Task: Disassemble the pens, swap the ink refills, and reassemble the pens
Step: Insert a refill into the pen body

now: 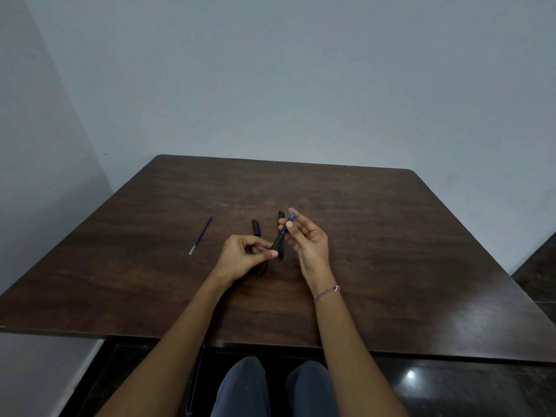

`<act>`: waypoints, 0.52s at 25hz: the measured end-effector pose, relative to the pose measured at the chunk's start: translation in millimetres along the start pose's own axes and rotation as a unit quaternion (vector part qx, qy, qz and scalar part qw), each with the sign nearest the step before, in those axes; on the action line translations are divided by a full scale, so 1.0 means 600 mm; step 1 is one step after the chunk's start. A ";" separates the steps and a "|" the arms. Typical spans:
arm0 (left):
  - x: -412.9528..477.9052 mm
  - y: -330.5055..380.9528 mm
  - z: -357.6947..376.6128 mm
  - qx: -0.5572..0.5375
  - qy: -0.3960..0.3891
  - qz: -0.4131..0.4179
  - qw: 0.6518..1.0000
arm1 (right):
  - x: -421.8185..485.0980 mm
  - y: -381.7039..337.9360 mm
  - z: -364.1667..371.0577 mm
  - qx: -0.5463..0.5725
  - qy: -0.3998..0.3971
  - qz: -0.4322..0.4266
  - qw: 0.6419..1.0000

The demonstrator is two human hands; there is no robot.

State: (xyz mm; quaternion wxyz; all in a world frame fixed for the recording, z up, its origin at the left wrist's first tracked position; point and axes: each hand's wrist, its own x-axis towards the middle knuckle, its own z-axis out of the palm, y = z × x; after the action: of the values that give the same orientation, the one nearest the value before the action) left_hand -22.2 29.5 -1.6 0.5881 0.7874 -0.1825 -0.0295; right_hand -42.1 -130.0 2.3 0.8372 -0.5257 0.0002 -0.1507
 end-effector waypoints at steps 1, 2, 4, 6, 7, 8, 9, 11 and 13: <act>0.000 -0.001 0.000 0.002 -0.010 -0.001 1.000 | 0.000 -0.001 0.001 -0.018 0.017 -0.005 1.000; 0.001 -0.002 0.000 0.006 -0.020 -0.004 1.000 | 0.000 -0.001 0.002 -0.037 0.031 -0.011 0.999; 0.002 -0.004 -0.001 0.006 -0.043 -0.012 0.999 | 0.000 0.000 0.004 -0.068 0.046 -0.025 0.996; 0.002 -0.005 -0.002 -0.006 -0.061 -0.016 0.998 | 0.000 0.003 0.005 -0.087 0.046 -0.027 0.995; 0.003 -0.005 -0.003 -0.011 -0.064 -0.016 0.998 | 0.001 0.005 0.004 -0.078 0.039 -0.019 0.996; 0.003 -0.005 -0.004 -0.015 -0.065 -0.016 0.998 | 0.001 0.005 0.003 -0.048 0.025 -0.006 0.999; 0.003 -0.005 -0.005 -0.020 -0.064 -0.015 0.998 | 0.002 0.005 0.002 -0.006 0.007 0.008 1.000; 0.002 -0.004 -0.006 -0.029 -0.064 -0.013 0.997 | 0.004 0.002 -0.002 0.066 -0.021 0.028 0.997; 0.002 -0.002 -0.007 -0.036 -0.064 -0.009 0.997 | 0.005 0.000 -0.004 0.085 -0.028 0.032 0.996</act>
State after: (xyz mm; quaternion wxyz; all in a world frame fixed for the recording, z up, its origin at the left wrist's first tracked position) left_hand -19.8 33.5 -1.3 0.6028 0.7637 -0.2121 -0.0917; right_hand -39.9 -133.0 1.7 0.8828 -0.4567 -0.0191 -0.1088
